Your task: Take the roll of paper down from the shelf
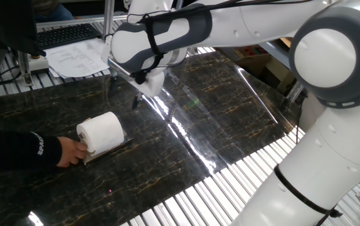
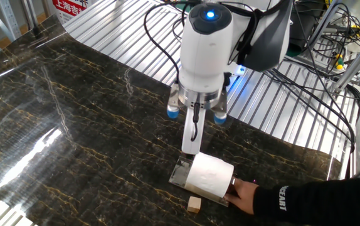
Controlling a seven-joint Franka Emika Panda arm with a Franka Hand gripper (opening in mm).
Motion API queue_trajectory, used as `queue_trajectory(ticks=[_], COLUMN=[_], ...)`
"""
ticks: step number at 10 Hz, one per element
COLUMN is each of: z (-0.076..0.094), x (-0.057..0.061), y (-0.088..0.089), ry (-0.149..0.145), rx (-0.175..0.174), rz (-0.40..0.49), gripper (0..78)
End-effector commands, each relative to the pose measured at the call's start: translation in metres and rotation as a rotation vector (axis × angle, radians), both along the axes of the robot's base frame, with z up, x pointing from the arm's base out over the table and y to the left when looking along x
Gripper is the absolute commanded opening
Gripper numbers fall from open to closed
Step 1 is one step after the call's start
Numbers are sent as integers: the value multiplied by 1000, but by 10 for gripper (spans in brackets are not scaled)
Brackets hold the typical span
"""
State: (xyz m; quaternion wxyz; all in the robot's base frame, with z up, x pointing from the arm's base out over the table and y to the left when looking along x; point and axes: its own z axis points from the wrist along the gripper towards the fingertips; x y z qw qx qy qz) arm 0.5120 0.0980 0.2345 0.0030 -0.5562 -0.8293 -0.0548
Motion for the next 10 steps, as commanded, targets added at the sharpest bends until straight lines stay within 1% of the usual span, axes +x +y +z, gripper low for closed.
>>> queue_trajectory(ticks=[1, 3, 6, 8, 10], z=[-7, -11, -18, -28, -35], x=[5, 7, 9, 11, 12], y=[15, 22, 27, 35, 39], ry=[-2, -2, -8, -10, -11], rx=[16, 15, 10, -24, -48], rz=[-53, -64, -83, -99, -106], gripper=[775, 775, 775, 775, 775])
